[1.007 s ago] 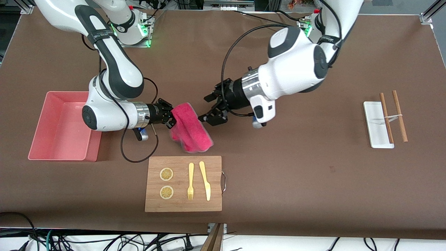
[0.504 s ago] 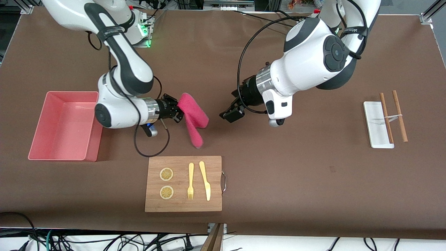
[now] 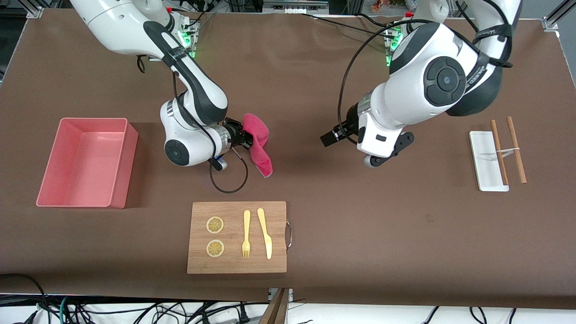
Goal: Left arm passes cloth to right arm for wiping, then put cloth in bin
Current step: 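Pull the cloth away with the right gripper while the left gripper releases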
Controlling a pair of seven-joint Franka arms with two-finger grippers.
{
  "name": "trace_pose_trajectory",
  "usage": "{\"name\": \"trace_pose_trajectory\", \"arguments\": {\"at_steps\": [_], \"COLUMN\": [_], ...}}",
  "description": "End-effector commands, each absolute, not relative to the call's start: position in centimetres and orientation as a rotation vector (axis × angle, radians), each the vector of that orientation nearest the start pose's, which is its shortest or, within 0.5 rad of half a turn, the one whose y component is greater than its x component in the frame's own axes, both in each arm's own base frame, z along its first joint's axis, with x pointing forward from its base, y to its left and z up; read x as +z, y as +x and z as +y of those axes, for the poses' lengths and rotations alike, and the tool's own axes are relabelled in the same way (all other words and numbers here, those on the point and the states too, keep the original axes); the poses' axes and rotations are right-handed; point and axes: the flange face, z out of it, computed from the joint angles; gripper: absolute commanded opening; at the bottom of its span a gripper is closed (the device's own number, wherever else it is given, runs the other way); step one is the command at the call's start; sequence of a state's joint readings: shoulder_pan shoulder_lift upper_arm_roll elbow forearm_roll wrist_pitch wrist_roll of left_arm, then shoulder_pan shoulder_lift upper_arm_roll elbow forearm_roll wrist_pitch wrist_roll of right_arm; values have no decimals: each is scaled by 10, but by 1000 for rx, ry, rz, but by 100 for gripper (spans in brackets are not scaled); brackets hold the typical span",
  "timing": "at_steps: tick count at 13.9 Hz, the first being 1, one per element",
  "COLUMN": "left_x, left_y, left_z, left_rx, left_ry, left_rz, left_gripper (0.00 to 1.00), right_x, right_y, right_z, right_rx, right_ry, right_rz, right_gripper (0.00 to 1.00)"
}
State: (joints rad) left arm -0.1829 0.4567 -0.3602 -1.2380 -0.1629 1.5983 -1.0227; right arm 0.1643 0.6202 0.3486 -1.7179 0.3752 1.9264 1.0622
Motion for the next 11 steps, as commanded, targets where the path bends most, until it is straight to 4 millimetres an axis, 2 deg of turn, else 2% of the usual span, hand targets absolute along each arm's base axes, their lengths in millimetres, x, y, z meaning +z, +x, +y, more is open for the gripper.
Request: {"name": "trace_pose_trajectory", "arguments": {"at_steps": [1, 3, 6, 7, 11], "left_x": [533, 540, 554, 554, 575], "left_y": [592, 596, 598, 594, 580], "left_z": [-283, -252, -210, -205, -186], "left_rx": [398, 358, 376, 399, 358], "left_ry": [-3160, -3139, -3155, -3145, -3062], "left_rz": [-557, -411, -252, -183, 87], "left_gripper": [100, 100, 100, 100, 100], "right_x": [212, 204, 202, 200, 202], "right_y": [564, 579, 593, 596, 604], "right_z": [259, 209, 137, 115, 21], "right_rx": [909, 866, 870, 861, 801], "right_ry": [-2731, -2758, -2781, -2784, -2856], "right_rz": [937, 817, 677, 629, 402], "right_gripper": [0, 0, 0, 0, 0]}}
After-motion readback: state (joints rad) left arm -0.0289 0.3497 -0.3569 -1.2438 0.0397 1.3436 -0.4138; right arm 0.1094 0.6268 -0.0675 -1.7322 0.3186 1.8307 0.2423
